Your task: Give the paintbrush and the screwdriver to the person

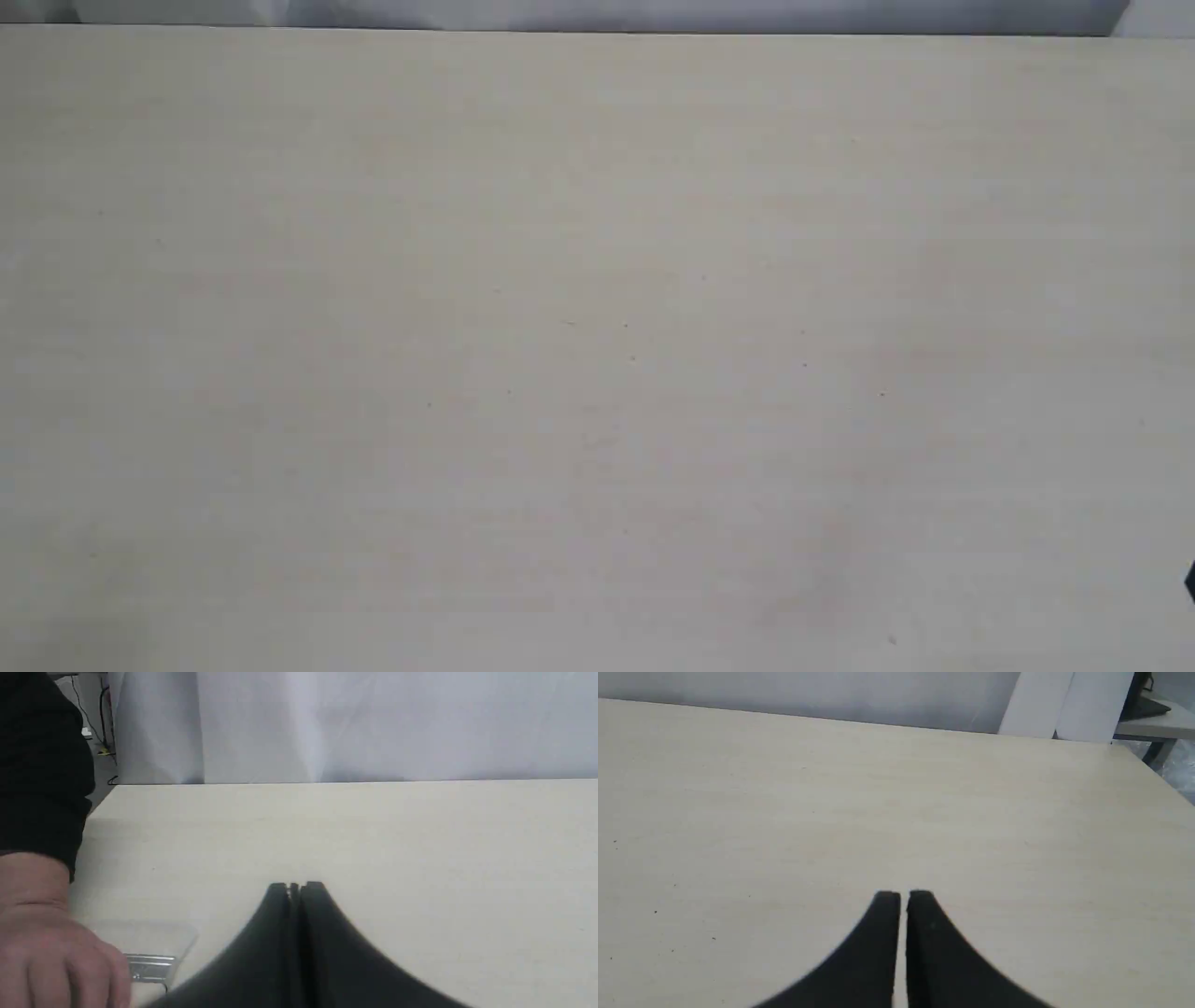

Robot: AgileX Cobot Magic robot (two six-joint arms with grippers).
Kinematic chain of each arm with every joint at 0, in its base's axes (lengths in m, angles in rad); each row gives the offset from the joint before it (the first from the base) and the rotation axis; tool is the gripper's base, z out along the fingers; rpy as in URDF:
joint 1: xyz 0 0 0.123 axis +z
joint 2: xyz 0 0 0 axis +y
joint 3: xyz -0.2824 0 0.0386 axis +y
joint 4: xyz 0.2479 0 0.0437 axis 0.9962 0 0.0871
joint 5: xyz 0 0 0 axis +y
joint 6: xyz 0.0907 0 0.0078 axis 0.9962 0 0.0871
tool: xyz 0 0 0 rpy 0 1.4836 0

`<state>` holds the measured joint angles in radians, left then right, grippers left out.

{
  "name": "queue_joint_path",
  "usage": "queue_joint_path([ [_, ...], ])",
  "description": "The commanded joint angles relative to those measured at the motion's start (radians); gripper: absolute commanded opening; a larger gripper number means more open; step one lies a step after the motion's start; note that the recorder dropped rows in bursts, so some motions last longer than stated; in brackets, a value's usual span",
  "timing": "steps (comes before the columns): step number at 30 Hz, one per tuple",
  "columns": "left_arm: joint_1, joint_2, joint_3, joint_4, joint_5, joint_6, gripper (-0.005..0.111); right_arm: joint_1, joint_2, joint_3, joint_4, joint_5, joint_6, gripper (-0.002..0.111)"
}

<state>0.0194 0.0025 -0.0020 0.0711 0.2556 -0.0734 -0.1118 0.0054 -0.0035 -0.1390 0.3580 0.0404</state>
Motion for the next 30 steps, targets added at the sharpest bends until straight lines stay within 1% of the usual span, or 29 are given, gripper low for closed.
queue_joint_path([
  [1,-0.008,-0.002,0.002,-0.003,-0.004,-0.002,0.000,-0.002,-0.005,0.004,0.019,-0.001,0.002,0.004],
  [30,-0.008,-0.002,0.002,-0.001,-0.007,-0.002,0.000,-0.002,-0.005,0.004,0.028,-0.005,0.002,0.004],
])
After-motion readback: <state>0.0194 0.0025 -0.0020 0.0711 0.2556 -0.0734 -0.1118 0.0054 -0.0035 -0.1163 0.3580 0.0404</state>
